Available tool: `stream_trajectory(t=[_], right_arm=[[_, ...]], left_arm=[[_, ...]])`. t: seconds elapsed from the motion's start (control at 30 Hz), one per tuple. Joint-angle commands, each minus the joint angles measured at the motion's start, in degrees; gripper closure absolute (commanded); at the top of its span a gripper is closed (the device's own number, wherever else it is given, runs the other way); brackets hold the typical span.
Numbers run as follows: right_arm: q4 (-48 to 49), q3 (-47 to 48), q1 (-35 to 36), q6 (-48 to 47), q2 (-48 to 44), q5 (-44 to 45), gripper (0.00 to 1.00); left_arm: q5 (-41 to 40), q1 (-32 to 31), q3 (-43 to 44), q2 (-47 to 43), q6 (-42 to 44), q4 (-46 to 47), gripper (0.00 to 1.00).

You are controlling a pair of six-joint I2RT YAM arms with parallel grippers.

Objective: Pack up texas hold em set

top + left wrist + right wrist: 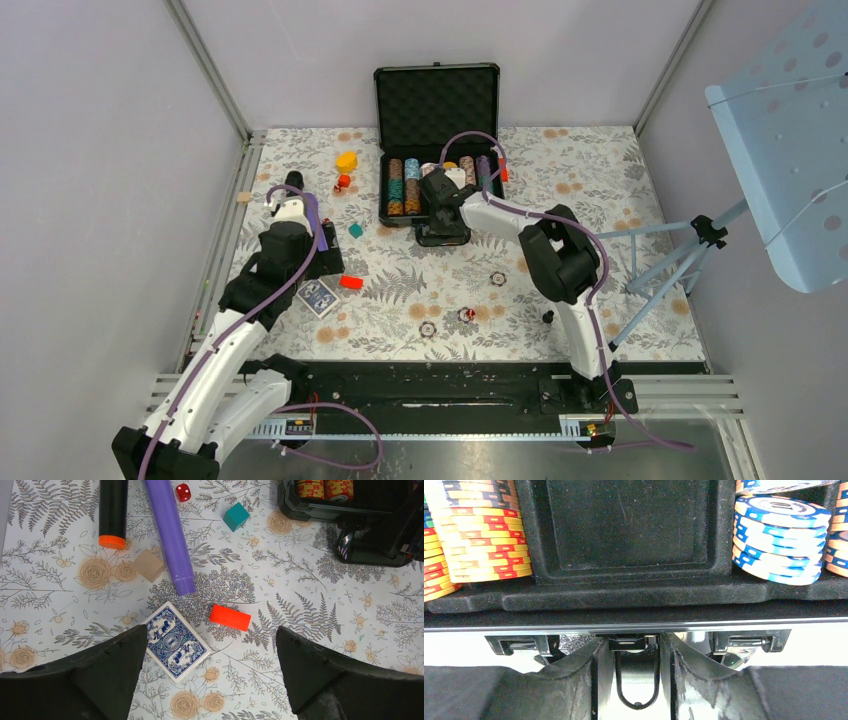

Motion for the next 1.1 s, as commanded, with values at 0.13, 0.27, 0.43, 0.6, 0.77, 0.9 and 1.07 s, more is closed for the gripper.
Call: stream_trajectory(t=[0.13, 0.27, 0.43, 0.6, 0.77, 0.9, 1.07], right_arm=[[-8.09, -7.86, 3.73, -0.15, -4.46, 0.26, 0.56], [-4.58, -11.83, 4.72, 0.31, -6.54, 2.4, 0.56], [-2.04, -14.69, 5.78, 0.37, -7.84, 5.0, 0.55], [-1.47, -15.44, 5.88, 0.52, -8.27, 5.82, 0.55], [-1.4, -15.9, 5.87, 0.47, -8.44, 5.87, 0.55], [-1.0, -16.75, 5.89, 0.48, -8.9, 5.9, 0.55], [4.94, -20.22, 5.89, -1.71, -13.78, 7.0, 0.53]], left_arm=[[0.69, 0.25, 0.06, -0.02, 0.79, 2.46, 0.01], [0.56, 0.24, 0.06, -0.1, 0.8, 2.48, 0.01], [0.61, 0.24, 0.06, -0.03, 0.8, 2.5, 0.01], [0.57, 0.26, 0.09, -0.02, 0.8, 2.47, 0.01], [0.71, 0.25, 0.06, -0.02, 0.8, 2.48, 0.01], [0.6, 0.24, 0.06, -0.02, 0.8, 2.44, 0.01], [0.6, 0.28, 0.06, 0.07, 0.8, 2.46, 0.01]])
